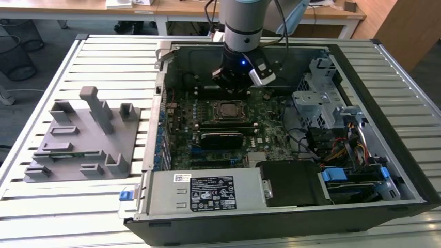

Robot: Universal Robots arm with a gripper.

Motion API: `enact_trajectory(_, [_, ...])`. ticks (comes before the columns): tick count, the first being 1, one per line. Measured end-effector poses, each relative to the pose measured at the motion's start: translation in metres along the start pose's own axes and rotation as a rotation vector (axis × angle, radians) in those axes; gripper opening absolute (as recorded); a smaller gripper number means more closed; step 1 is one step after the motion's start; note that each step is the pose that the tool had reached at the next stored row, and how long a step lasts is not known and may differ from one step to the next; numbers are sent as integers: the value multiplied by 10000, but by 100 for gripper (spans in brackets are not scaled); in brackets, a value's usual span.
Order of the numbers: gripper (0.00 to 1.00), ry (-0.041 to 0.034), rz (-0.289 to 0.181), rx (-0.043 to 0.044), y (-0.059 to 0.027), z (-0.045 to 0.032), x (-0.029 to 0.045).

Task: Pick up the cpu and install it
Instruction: 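Install the first cpu locking lever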

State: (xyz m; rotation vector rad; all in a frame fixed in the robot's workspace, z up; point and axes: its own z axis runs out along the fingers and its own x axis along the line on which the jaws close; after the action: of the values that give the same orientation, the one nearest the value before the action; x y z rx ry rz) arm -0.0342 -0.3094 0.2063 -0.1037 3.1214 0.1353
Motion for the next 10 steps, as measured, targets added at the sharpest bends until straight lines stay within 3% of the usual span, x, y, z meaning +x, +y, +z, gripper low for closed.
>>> enact_trajectory(10, [11, -2, 0, -5, -45, 1, 2])
